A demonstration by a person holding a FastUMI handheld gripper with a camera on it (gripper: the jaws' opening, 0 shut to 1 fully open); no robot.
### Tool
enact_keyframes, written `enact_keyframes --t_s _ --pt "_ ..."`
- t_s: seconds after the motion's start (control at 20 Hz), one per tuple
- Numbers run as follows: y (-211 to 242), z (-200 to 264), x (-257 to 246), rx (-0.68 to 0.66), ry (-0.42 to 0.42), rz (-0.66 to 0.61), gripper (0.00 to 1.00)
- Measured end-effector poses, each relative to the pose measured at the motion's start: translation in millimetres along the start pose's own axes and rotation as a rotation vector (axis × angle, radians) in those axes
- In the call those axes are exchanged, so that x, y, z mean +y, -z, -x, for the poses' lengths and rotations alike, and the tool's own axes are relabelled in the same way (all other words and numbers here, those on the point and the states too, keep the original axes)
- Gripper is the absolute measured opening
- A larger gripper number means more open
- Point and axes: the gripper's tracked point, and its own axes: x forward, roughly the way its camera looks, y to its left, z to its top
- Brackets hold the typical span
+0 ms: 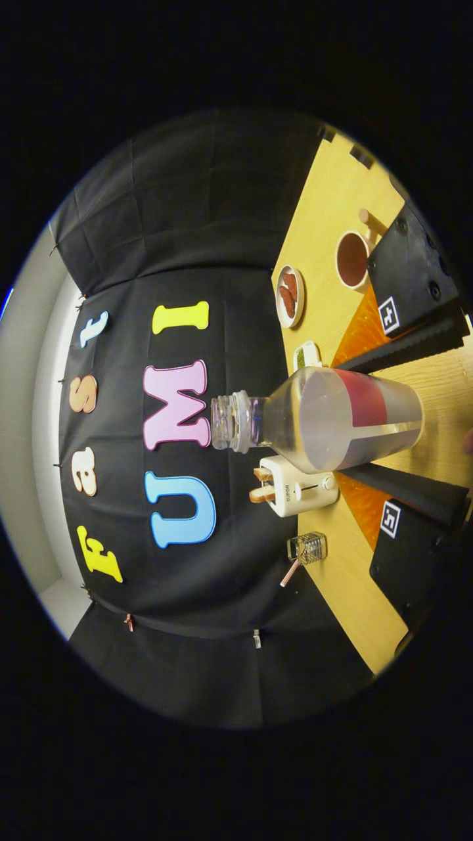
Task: Take the bottle from table, then pour the juice into the cup, finally place the bottle on the coaster
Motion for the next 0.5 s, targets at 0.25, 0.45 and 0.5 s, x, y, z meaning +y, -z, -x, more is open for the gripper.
enact_keyframes --t_s 0.25,0.45,0.5 --pt "-29 0 -16 0.026 -0.002 -0.113 0.76" --pt "-23 -5 -18 0.085 -0.017 -0.362 0.76" --pt "-19 -5 -20 0.101 -0.018 -0.434 0.76"
